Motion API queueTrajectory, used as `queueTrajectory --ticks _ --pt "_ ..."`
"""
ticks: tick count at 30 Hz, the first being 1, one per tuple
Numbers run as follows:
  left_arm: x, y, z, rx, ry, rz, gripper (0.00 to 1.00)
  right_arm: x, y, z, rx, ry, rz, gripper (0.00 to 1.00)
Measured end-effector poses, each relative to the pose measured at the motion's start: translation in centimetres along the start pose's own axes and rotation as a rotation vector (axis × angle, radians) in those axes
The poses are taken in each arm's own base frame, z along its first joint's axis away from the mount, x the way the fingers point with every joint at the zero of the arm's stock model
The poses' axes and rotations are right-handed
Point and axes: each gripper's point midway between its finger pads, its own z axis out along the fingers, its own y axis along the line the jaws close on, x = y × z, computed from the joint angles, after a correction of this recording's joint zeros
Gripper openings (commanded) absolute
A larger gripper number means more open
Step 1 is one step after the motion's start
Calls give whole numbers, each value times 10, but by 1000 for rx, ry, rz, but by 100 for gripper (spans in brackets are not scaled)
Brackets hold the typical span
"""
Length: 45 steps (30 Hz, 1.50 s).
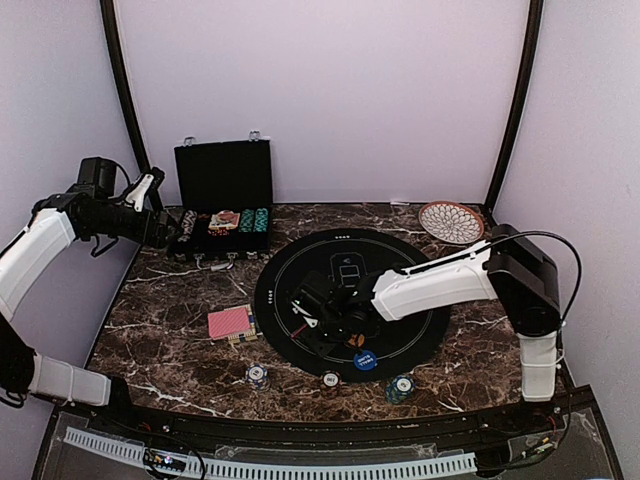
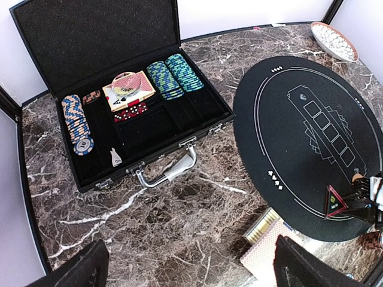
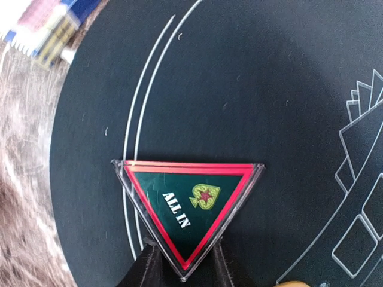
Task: Distribute texas hold em gaming equipment
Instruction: Move the all-in button to the poker table mat, then move the big blind button to the poker table mat.
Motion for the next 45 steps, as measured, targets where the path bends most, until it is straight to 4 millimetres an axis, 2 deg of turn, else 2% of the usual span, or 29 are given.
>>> queueTrajectory --ticks 6,12,18,24,26,30,32,34,37,45 --pt "-2 -2 -3 10 3 3 99 -25 -9 12 11 -43 48 24" --pt "3 -6 -3 31 20 6 99 -58 -19 28 11 -89 82 24" --pt "5 -10 -3 50 27 8 99 -91 -18 45 -2 -134 74 23" --pt "6 -12 -3 65 31 11 99 -111 -18 55 -17 -164 72 24" --pt "7 -14 -3 72 32 11 99 -117 -18 57 -21 -173 76 29" --pt "8 -15 -4 77 37 9 99 -128 -18 62 -32 -189 81 51" --pt "8 -15 -4 78 39 8 99 -130 -19 62 -33 -193 86 58" --pt "5 -15 -7 77 36 10 99 -129 -22 60 -28 -201 92 63" --pt "-1 -15 -10 74 23 21 99 -117 -30 49 -2 -185 107 68" --pt "-2 -17 -12 80 25 32 99 -94 -59 -30 82 -223 218 70"
